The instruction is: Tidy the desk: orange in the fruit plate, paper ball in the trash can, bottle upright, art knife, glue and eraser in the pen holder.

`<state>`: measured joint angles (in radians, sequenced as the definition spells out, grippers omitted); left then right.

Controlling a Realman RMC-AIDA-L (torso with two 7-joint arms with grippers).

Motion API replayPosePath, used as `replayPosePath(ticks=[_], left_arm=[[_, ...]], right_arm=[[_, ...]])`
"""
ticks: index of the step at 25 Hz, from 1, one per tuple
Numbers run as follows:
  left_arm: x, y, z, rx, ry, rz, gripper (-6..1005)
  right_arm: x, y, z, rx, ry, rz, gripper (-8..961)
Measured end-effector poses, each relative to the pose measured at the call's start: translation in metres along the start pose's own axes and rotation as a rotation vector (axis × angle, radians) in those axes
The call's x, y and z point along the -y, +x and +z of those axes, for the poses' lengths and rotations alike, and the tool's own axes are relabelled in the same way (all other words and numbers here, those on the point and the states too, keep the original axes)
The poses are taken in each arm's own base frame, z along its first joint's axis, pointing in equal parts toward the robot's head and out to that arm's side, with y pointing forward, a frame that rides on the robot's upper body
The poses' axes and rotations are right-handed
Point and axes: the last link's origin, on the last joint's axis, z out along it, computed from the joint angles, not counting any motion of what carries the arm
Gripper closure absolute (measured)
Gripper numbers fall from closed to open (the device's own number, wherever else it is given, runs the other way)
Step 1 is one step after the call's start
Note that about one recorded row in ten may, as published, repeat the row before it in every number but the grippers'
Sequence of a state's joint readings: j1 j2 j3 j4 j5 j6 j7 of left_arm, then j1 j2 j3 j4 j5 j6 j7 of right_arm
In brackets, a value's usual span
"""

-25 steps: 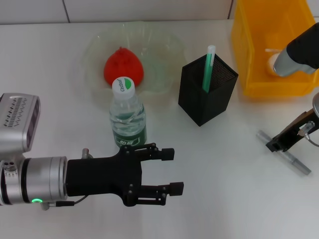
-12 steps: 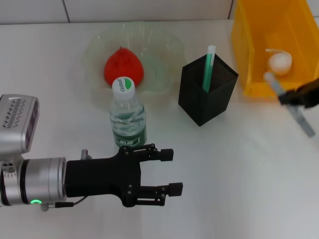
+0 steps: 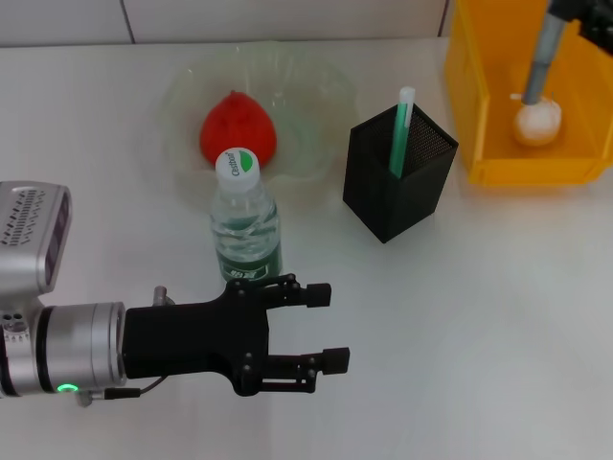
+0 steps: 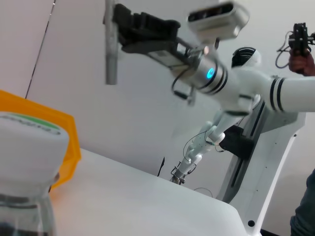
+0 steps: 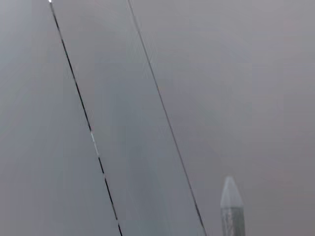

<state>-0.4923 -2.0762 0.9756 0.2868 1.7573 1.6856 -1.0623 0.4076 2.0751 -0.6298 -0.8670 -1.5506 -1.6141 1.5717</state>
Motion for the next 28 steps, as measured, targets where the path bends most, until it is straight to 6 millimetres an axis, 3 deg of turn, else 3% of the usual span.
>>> replayPosePath(ticks=[6,10,13,19,22,24,28], left_arm=[[0.001,0.001,0.0,-0.011,0.007,0.0,197],[0.001,0.001,0.0,-0.012,0.009,0.0,197],[0.001,0.001,0.0,-0.012,0.01,0.001,197],[0.0,0.001,0.0,-0.014,0.009,-0.001,197],[-0.001,0.001,-0.003,-0.019,0.006,-0.003,197],[-0.003,0.001,-0.005,-0.028,0.004,-0.003,197],[-0.008,0.002,-0.013,-0.056,-0.003,-0.006,197]], right_arm=[[-0.001,0.055,0.041,0.04,0.004,-0.012,823],[-0.005,0.069,0.048,0.022,0.01,-0.007,827],[-0.005,0.071,0.048,0.018,0.008,-0.001,830],[-0.005,0.069,0.045,0.02,0.0,0.006,646],[-0.009,0.06,0.04,0.03,-0.047,0.018,504],[-0.012,0.053,0.032,0.022,-0.084,0.033,410],[-0.022,0.04,0.003,-0.053,-0.171,0.053,370]])
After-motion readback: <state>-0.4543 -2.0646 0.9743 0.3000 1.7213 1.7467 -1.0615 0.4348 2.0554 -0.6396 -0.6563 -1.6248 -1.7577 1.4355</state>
